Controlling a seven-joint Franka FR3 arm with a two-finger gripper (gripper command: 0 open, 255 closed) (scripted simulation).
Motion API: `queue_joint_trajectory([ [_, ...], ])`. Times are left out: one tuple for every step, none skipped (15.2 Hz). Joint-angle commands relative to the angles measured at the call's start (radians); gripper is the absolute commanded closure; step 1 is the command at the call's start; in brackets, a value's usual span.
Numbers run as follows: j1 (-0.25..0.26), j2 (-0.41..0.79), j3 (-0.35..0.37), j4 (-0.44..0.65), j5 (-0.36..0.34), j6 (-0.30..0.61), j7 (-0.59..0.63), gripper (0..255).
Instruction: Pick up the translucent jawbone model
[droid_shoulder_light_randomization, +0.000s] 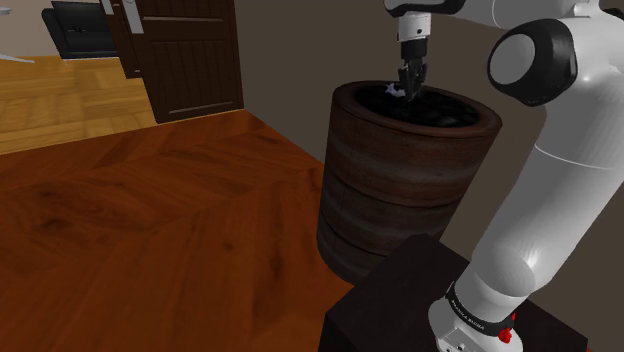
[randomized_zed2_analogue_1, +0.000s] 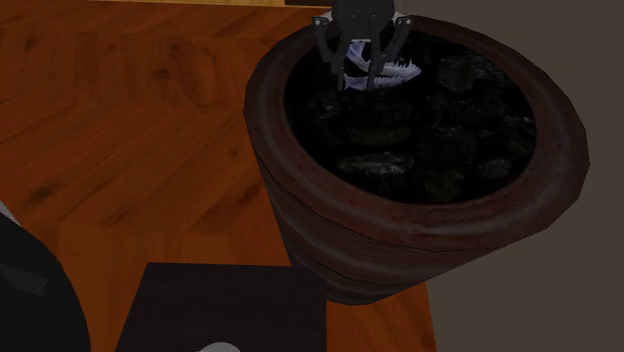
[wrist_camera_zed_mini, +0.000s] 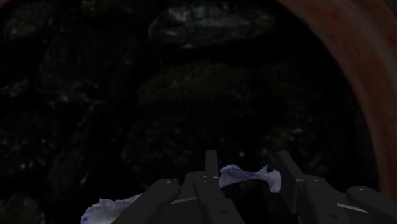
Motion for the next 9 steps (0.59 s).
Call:
queue_joint_trajectory([
  [-0.003, 0.013, -0.002, 0.048, 0.003, -0.036, -0.009, 255],
  [-0.005, 0.019, -0.003, 0.07, 0.004, -0.051, -0.012, 255],
  [-0.006, 0.026, -0.004, 0.092, 0.005, -0.067, -0.016, 255],
  [-0.008, 0.033, -0.004, 0.115, 0.007, -0.083, -0.02, 255],
  [-0.01, 0.041, -0.005, 0.139, 0.009, -0.099, -0.024, 255],
  [-0.012, 0.049, -0.006, 0.164, 0.011, -0.116, -0.028, 255],
  [-0.014, 0.057, -0.007, 0.189, 0.013, -0.133, -0.033, 255],
  [-0.017, 0.067, -0.009, 0.215, 0.015, -0.15, -0.037, 255],
  [-0.017, 0.068, -0.009, 0.22, 0.015, -0.153, -0.038, 255],
])
